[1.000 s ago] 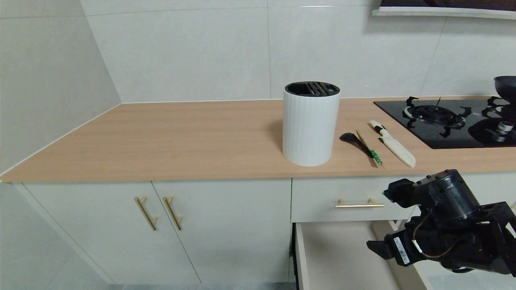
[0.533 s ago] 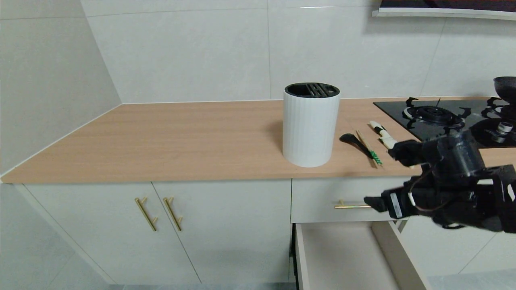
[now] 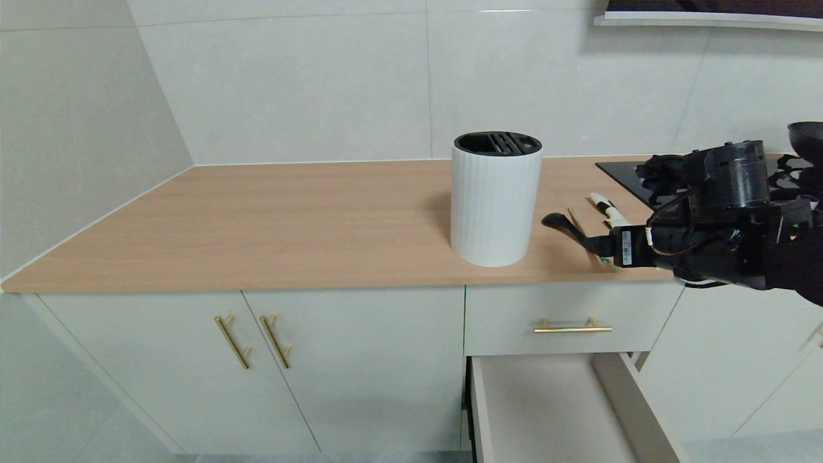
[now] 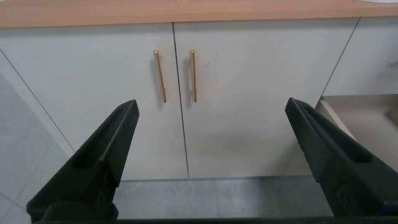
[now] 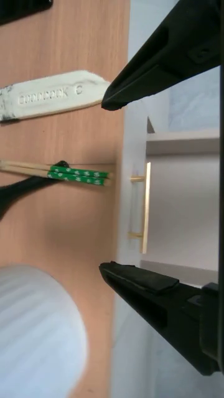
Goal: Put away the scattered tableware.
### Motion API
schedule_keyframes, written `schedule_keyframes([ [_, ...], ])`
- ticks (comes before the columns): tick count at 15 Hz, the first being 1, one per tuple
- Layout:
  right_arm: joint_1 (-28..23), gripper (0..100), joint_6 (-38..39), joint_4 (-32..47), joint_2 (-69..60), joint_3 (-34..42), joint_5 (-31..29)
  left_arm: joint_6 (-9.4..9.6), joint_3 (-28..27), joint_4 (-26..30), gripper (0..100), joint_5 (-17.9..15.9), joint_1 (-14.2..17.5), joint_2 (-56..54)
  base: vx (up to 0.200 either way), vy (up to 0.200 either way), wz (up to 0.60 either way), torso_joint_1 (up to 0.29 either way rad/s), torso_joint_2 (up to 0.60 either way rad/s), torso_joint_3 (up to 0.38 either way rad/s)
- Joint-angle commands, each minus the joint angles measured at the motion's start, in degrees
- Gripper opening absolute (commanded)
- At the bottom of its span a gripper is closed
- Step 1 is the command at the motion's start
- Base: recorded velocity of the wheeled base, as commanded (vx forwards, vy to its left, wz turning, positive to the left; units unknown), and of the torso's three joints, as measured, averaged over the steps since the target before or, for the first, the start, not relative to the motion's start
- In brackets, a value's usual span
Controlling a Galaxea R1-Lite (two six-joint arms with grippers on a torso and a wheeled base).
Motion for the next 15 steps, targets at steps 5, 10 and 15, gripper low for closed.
schedule_keyframes([
  [5,-1.00,100,0.96,-5.46,8.26,-0.58,-0.52,-0.01,0.00,0.01,100,0.01,0.01,0.09,0.000,0.000,0.00,0.000,0.00,0.000],
  [10,-2.23,100,2.81,-7.40,12.92,-3.04,-2.28,-0.01,0.00,0.01,100,0.01,0.01,0.00,0.000,0.000,0.00,0.000,0.00,0.000],
  [15,-2.93,100,2.90,-7.48,13.89,-3.39,-2.28,-0.01,0.00,0.01,100,0.01,0.01,0.09,0.000,0.000,0.00,0.000,0.00,0.000],
])
